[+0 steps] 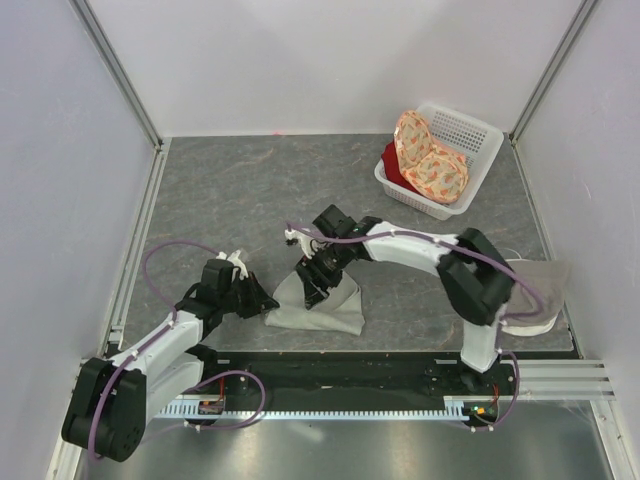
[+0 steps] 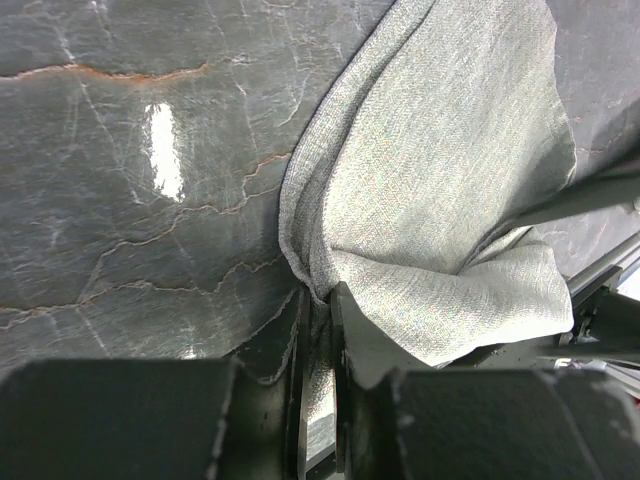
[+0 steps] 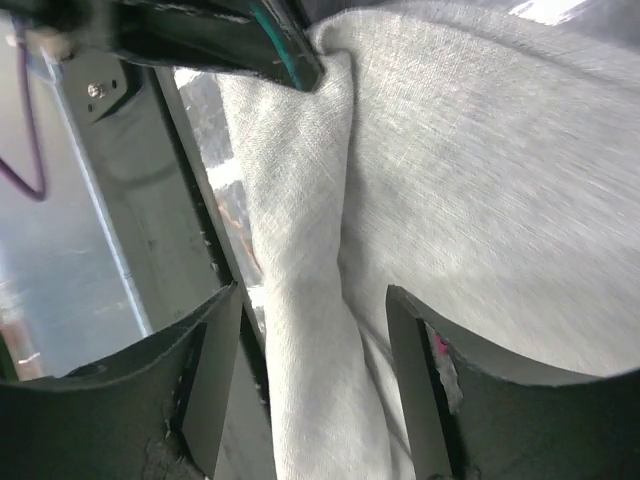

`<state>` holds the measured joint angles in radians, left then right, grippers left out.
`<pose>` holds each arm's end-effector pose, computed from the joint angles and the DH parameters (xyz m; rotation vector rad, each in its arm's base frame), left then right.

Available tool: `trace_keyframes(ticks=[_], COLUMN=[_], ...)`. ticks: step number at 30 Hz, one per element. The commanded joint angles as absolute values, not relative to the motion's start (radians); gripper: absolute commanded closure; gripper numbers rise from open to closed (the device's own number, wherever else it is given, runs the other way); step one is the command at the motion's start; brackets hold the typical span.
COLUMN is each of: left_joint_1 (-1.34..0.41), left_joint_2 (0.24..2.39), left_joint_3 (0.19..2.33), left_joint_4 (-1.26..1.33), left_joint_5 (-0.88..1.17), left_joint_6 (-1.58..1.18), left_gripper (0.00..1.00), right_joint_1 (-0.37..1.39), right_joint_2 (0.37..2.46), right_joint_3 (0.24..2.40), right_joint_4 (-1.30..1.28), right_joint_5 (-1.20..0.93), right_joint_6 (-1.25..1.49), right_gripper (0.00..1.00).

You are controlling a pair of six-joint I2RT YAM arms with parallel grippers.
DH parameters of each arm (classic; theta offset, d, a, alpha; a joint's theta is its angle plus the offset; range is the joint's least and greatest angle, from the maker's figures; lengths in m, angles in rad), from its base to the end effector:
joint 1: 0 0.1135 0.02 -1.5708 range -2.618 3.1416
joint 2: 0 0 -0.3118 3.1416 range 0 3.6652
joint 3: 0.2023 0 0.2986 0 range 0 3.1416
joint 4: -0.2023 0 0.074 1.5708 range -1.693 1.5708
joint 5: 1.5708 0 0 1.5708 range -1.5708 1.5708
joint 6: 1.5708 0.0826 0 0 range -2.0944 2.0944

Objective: Fold the napkin, place the utensils inside, and roll it up
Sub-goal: Roll the napkin with the utensil

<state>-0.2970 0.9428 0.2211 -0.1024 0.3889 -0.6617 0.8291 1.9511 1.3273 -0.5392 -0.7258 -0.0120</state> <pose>0.1804 -0.0880 0.1072 -0.2645 2.5009 -0.8911 0.2717 0.3777 0.1562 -1.3499 2.4775 1.2112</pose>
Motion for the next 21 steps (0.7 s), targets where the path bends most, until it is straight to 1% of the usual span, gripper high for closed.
trace_keyframes(ticks=[1, 5, 8, 12, 18, 21], left_joint_1=[-0.301, -0.301, -0.301, -0.301, -0.301, -0.301], left_joint_2=[0.948, 0.957, 0.966, 0.966, 0.976, 0.980], left_joint_3=[0.229, 0.235, 0.241, 0.242, 0.249, 0.252], left_joint_4=[-0.140, -0.147, -0.150, -0.153, -0.156, -0.155], left_joint_5=[0.341, 0.325, 0.321, 0.318, 0.313, 0.311], left_joint_6=[-0.663, -0.664, -0.661, -0.661, -0.661, -0.658], left_gripper=[0.98, 0.98, 0.98, 0.98, 0.98, 0.98], right_joint_1=[0.873, 0.885, 0.919, 0.942, 0.982, 0.985], right_joint_2=[1.701, 1.622, 1.546, 1.439, 1.379, 1.391], right_joint_3=[1.186, 1.100, 1.005, 0.889, 0.812, 0.801], right_joint_4=[-0.391, -0.413, -0.413, -0.410, -0.382, -0.364], right_joint_5=[-0.473, -0.454, -0.402, -0.342, -0.302, -0.290], right_joint_6=[-0.058, -0.008, 0.029, 0.063, 0.063, 0.055], right_gripper=[0.32, 0.32, 0.32, 0.29, 0.26, 0.26])
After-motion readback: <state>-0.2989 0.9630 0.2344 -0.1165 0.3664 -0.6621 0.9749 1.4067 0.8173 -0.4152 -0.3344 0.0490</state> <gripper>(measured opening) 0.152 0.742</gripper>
